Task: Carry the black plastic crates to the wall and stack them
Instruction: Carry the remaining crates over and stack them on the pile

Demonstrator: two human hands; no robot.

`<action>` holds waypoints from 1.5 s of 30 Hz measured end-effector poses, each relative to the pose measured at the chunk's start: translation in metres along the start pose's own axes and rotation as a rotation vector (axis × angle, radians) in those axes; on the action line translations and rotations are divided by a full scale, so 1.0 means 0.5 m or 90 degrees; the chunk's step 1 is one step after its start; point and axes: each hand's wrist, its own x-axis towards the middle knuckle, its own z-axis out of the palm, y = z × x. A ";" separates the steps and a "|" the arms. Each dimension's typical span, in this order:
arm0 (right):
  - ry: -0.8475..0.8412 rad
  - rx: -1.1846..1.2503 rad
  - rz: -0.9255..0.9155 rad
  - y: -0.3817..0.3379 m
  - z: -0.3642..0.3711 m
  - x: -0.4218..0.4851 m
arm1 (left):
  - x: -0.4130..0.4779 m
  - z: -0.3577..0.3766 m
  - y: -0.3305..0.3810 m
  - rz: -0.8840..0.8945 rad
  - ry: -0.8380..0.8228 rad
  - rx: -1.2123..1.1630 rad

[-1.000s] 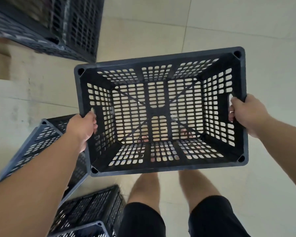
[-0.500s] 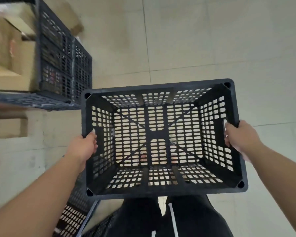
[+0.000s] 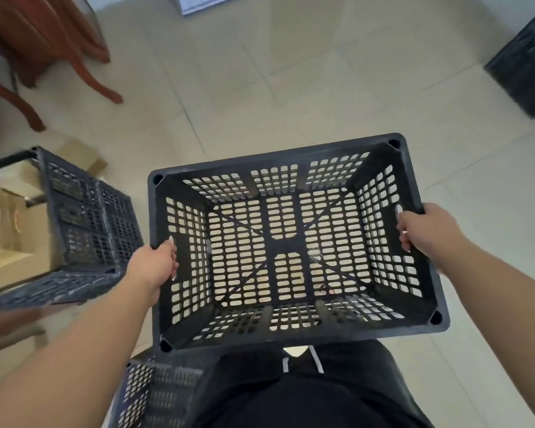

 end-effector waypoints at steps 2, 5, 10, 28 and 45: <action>0.011 0.026 0.005 0.012 -0.045 0.004 | -0.016 0.031 0.035 0.017 -0.014 0.019; 0.033 0.037 0.033 0.036 -0.117 0.019 | -0.048 0.088 0.088 0.027 -0.033 0.046; 0.059 0.081 0.072 0.068 -0.246 0.067 | -0.111 0.198 0.188 0.052 -0.055 0.100; 0.149 0.157 0.121 0.055 -0.586 0.326 | -0.172 0.615 0.569 0.154 -0.137 0.200; 0.306 0.387 0.291 -0.093 -0.758 0.601 | -0.099 1.109 1.148 0.351 -0.307 0.372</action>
